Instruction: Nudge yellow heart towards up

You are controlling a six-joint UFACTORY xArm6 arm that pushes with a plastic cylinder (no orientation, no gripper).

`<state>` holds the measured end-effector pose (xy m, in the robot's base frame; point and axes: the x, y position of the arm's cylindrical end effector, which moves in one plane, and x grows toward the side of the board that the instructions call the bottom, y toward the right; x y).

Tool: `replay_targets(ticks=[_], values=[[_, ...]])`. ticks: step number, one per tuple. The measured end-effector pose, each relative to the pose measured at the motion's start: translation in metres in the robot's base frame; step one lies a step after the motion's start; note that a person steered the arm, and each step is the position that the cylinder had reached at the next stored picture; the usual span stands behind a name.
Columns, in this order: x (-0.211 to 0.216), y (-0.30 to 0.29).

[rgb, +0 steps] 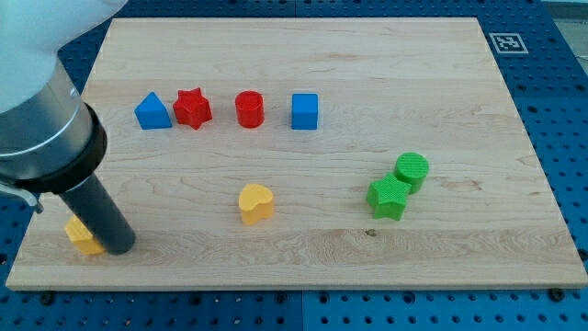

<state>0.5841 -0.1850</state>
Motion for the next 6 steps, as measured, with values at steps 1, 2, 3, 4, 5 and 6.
replay_targets(ticks=[1, 2, 3, 4, 5, 6], values=[[0.010, 0.055], [0.013, 0.111], [-0.016, 0.140], [-0.053, 0.153], [-0.059, 0.179], [-0.077, 0.210]])
